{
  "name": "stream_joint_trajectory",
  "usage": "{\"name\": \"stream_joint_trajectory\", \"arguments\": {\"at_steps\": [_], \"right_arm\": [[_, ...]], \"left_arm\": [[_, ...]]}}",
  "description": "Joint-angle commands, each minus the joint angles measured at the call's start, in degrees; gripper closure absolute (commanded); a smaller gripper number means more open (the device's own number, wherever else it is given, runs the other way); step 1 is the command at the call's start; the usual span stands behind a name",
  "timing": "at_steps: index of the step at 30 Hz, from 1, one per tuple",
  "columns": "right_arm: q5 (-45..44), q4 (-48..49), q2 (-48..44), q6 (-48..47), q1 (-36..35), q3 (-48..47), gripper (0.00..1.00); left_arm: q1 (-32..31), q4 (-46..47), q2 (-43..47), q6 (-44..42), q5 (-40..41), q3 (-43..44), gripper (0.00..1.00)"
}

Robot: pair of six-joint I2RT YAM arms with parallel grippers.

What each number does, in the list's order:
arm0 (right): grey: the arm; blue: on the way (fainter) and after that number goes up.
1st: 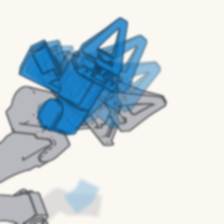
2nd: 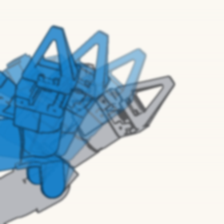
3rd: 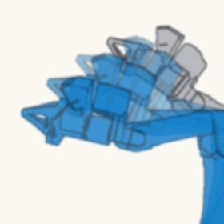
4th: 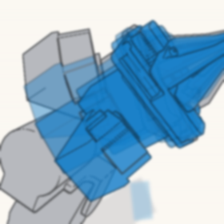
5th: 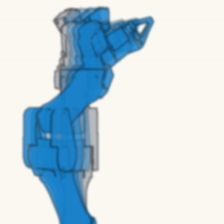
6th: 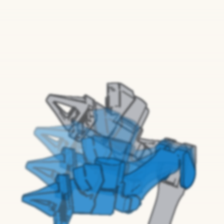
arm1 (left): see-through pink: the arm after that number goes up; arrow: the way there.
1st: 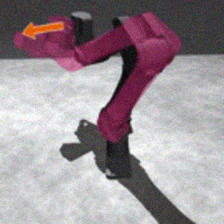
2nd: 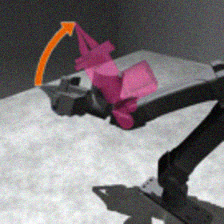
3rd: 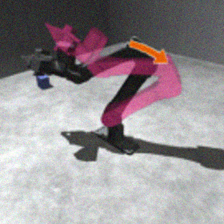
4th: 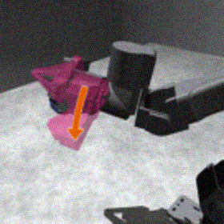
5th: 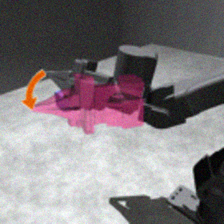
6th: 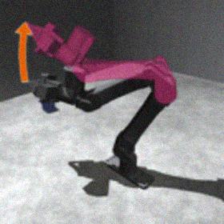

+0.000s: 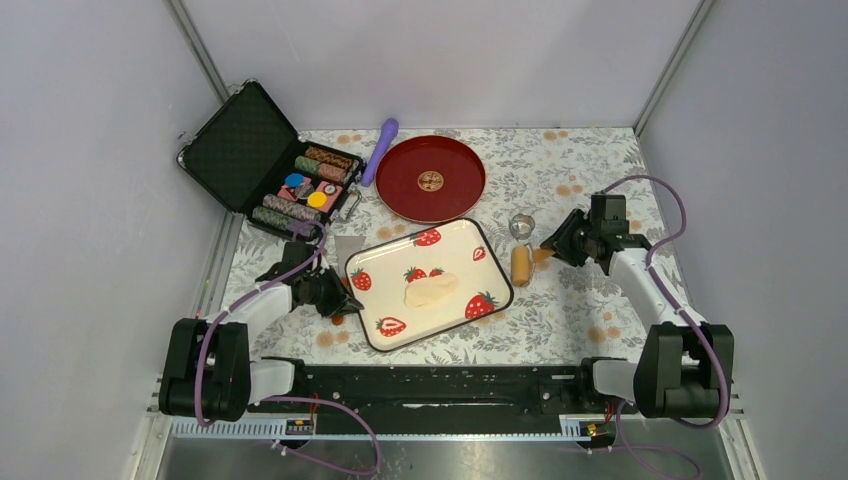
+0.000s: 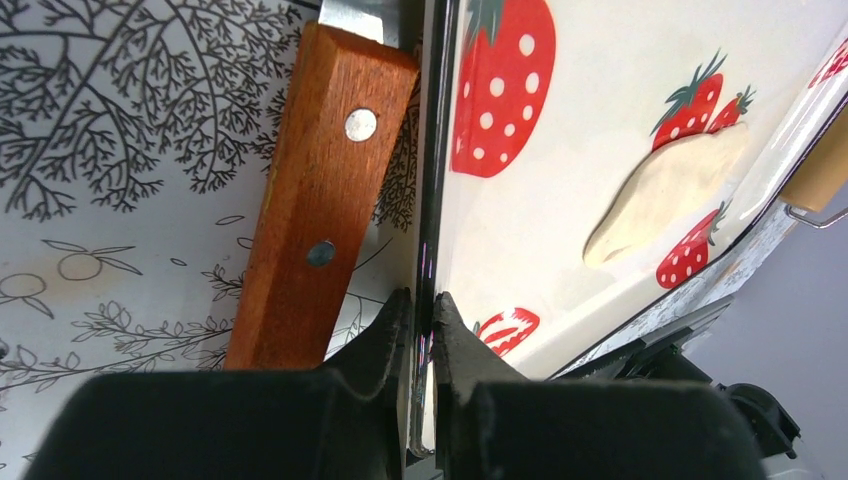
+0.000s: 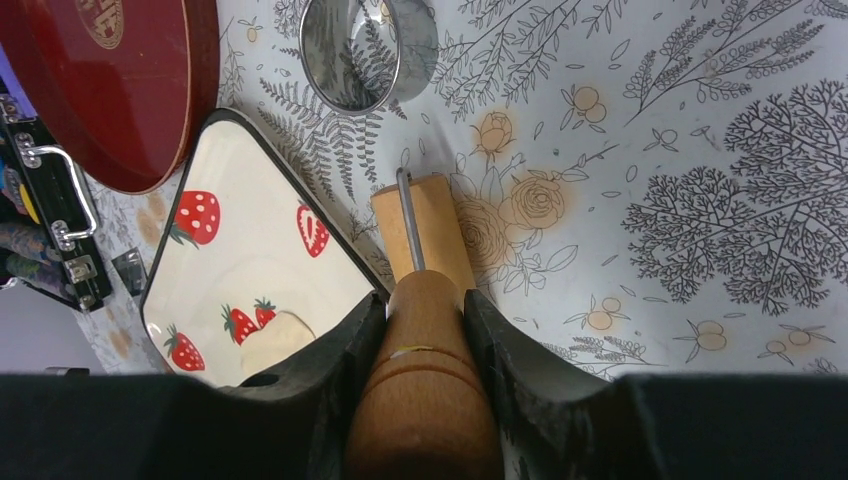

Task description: Roll out the dumpling wrappers from the dough

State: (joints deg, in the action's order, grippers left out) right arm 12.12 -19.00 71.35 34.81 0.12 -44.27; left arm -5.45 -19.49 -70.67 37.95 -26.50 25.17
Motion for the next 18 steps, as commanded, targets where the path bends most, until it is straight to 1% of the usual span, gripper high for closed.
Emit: {"name": "stream_joint_trajectory", "arguments": {"at_steps": [1,3,5,7,8,10,13,17,18], "right_arm": [[0.39,2.13,1.89,-0.92,1.70,0.71,0.77],[-1.26,1.39,1.55,-0.99,1.73,0.72,0.60],[-3.73,-0.04,1.44,-0.91,1.73,0.34,0.40],[-6.31,-2.52,1.77,-1.26,1.73,-0.64,0.27],[-7.39,-3.37,2.01,-1.46,1.73,-1.10,0.23],[-9.45,-5.05,2.28,-1.91,1.77,-2.17,0.16],[-12.60,-7.31,2.54,-3.03,1.81,-3.81,0.10],[-20.49,-9.92,1.95,-5.37,1.81,-6.71,0.06],[-22.72,-10.32,1.66,-5.79,1.86,-7.86,0.02]], "left_arm": [[0.27,0.96,-0.82,-0.54,-0.28,1.05,1.00],[0.32,0.95,-0.72,-0.52,-0.30,1.02,1.00],[0.30,0.95,-0.49,-0.39,-0.47,0.99,1.00],[0.21,0.96,-0.17,-0.26,-0.51,0.86,1.00],[0.12,0.93,-0.02,-0.18,-0.44,0.77,1.00],[-0.14,0.94,0.13,-0.16,-0.23,0.66,1.00],[-0.54,0.92,-0.39,-0.31,0.44,0.72,1.00],[-1.23,0.56,-1.37,-0.75,1.30,1.00,1.00],[-1.49,0.23,-1.32,-0.92,1.92,1.07,1.00]]}}
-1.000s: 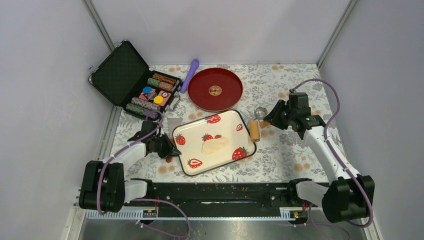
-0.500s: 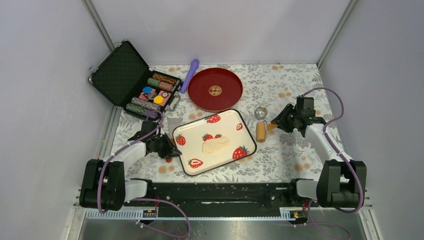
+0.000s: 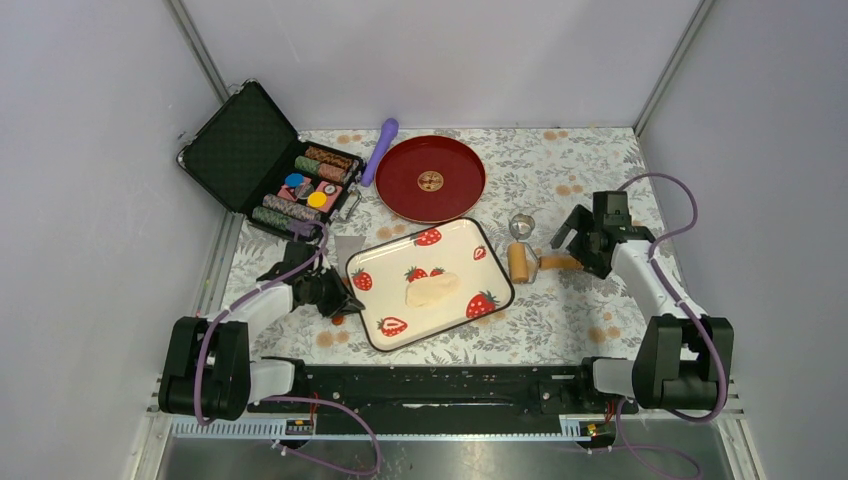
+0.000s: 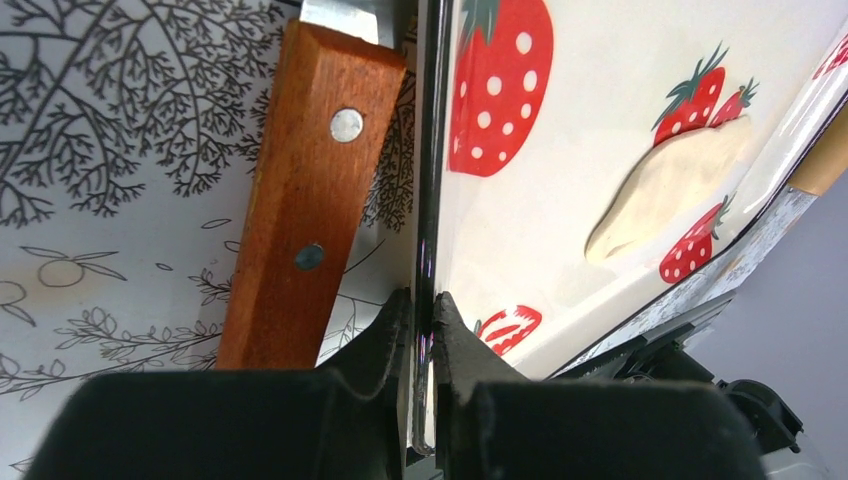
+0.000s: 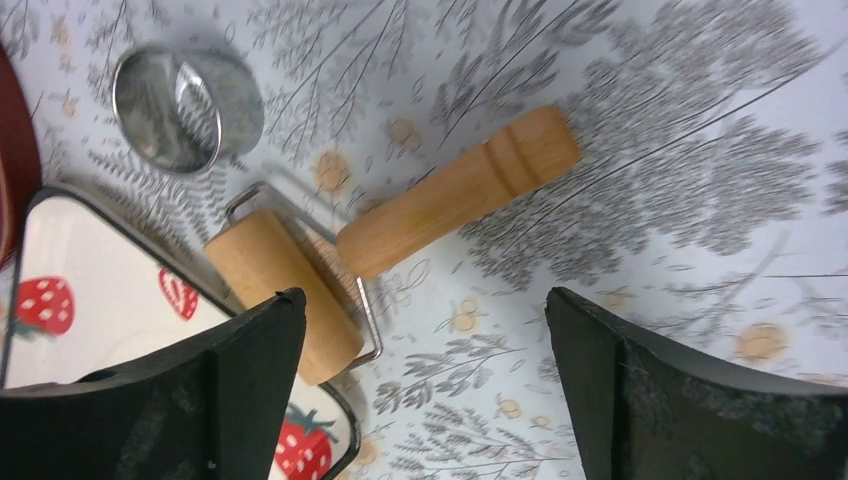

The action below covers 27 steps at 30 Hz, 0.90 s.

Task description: Roll out the dumpling wrappers from the dough

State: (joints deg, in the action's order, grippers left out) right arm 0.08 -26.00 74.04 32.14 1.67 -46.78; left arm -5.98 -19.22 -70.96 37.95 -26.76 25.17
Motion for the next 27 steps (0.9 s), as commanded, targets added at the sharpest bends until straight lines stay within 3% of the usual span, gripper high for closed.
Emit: {"name": "stream_joint_trajectory", "arguments": {"at_steps": [1,5,11,21,27], "right_arm": [[-11.93,-3.76,-0.95,-4.05,0.41,-6.61,0.02],[-11.44,-4.63,0.52,-6.53,0.44,-11.07,0.00],[5.34,-2.49,4.41,-8.32,0.31,-16.02,0.01],[15.94,-6.30,16.59,-9.51,-0.82,-24.02,0.24],[15.72,-11.11,28.37,-10.62,-3.26,-34.75,0.36]], "left_arm": [[-1.44,-0.24,-0.98,-1.01,2.71,1.18,1.00],[-2.80,-0.84,-1.14,-1.34,3.82,1.43,1.00],[-5.46,-2.29,-2.16,-2.47,5.97,2.91,1.00],[-8.15,-4.37,-8.46,-7.43,5.18,9.14,1.00],[-8.97,-4.33,-12.96,-8.56,3.53,12.47,1.00]]}}
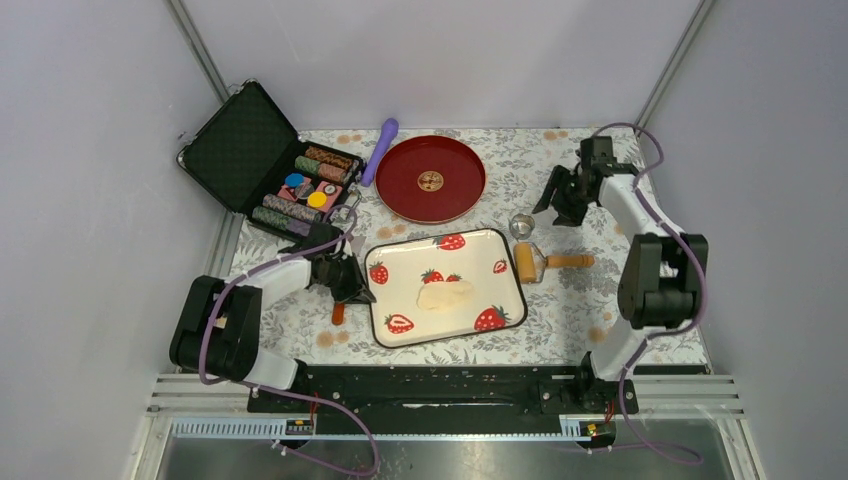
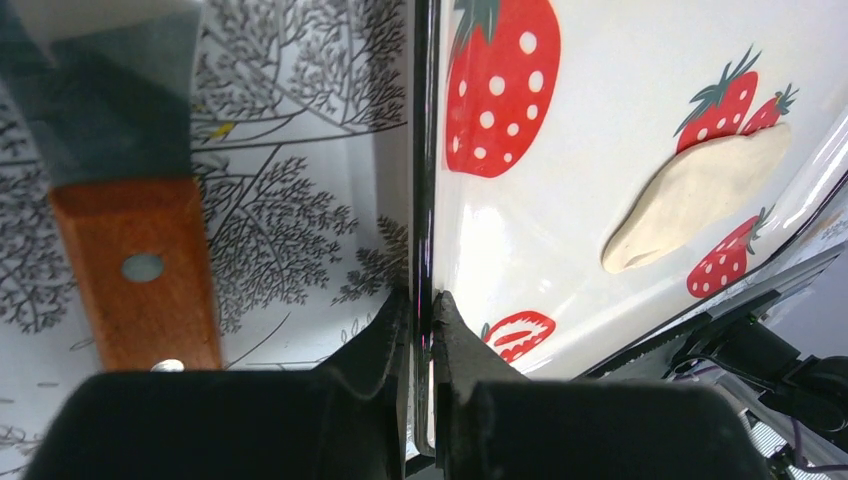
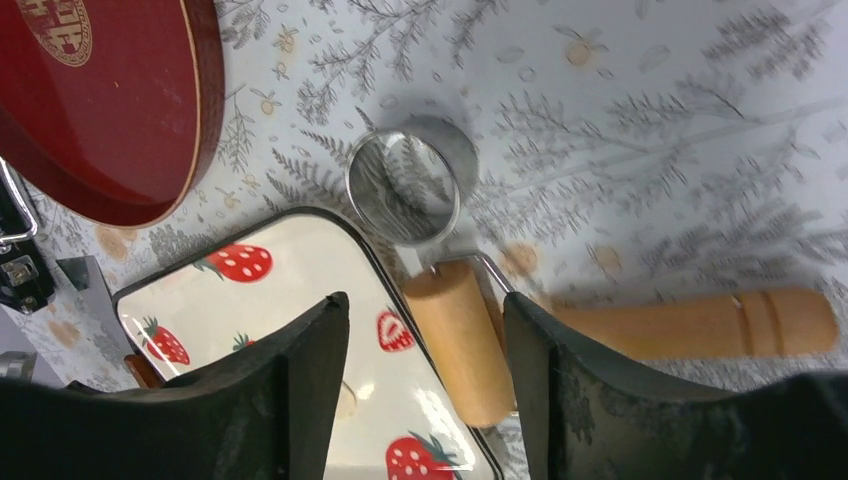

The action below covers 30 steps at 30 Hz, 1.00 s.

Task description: Roll out the dumpling wrappers from the dough

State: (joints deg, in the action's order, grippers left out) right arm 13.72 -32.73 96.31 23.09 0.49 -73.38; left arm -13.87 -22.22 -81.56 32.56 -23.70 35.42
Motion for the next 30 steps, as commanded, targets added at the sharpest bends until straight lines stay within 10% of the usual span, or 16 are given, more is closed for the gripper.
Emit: {"name": "stream_joint_trajectory", "arguments": {"at_steps": [1,30], "right_arm": [[1.49,-6.15,8.09,-1.89,-2.09,-10.10,0.38],[0.67,-12.67,23.63,-4.47,-2.15,-18.54,0.80]], "left_arm": [[-1.27,-1.34,-2.80,-3.12,0.50,2.65,1.00],[-1.60,-2.34,-6.76,-3.05,0.26,4.43,1.00]]}}
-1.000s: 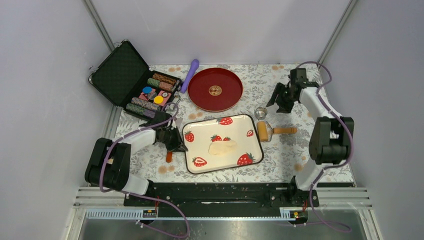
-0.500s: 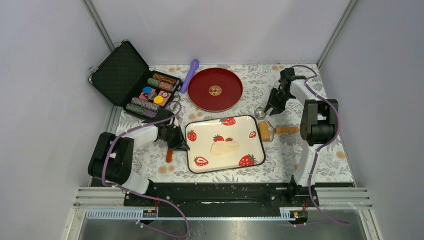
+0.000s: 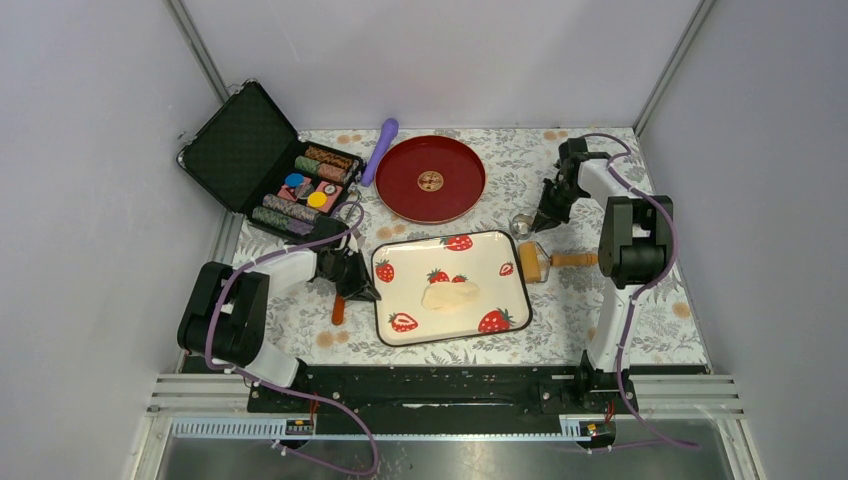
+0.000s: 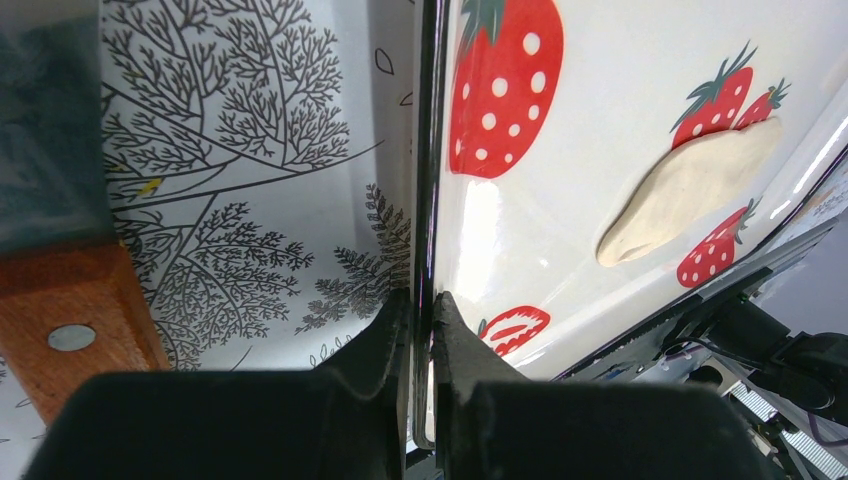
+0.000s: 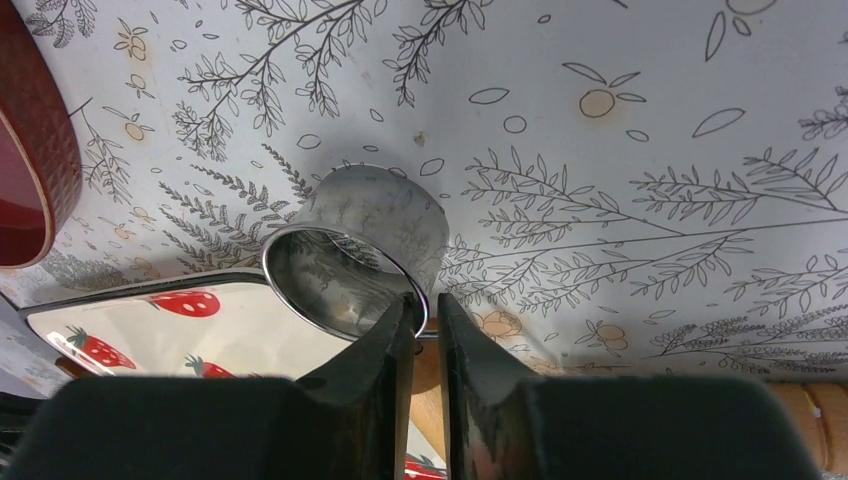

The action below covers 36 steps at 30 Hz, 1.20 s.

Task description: Roll out the dumpling wrappers from the dough

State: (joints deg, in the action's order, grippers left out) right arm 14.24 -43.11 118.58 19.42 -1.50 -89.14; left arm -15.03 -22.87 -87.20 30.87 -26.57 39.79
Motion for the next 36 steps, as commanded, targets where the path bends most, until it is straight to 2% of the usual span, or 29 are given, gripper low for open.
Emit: {"name": "stream_joint_trajectory", "arguments": {"at_steps": [1,5,6,13,22,30,36], "right_arm": [[0.10,-2.32,1.35,-0.87,-0.09,-2.79,0.83],[0.33,-2.36,0.66,-1.03,-0.17,-2.29,0.99],[0.35,-2.31,0.36,-1.09,-0.13,-2.19,1.00],[0.03,-2.37,-5.12,-0.45,-0.10,-2.26,1.00],[1.44,-4.26,-19.34,-0.30,-1.79,1.54,1.00],[-0.60,-5.96,-27.92,-3.17,-13.26,8.00,1.00],[-1.86,-3.98,-29.70,-6.14,-24.18,14.11,1.00]], "left_arm": [[-0.44,-1.68,-1.02,-1.39,3.06,0.03,1.00],[-0.44,-1.86,-0.43,-1.19,3.08,0.04,1.00],[-0.44,-2.03,-0.30,-1.19,3.10,0.07,1.00],[-0.42,-2.36,0.90,-0.78,3.36,-0.40,1.00],[-0.53,-1.96,3.25,-0.43,2.98,-1.87,1.00],[-0.53,-1.59,4.94,-0.44,3.05,-3.47,1.00],[-0.53,-1.27,5.17,-0.07,2.83,-3.62,1.00]]}}
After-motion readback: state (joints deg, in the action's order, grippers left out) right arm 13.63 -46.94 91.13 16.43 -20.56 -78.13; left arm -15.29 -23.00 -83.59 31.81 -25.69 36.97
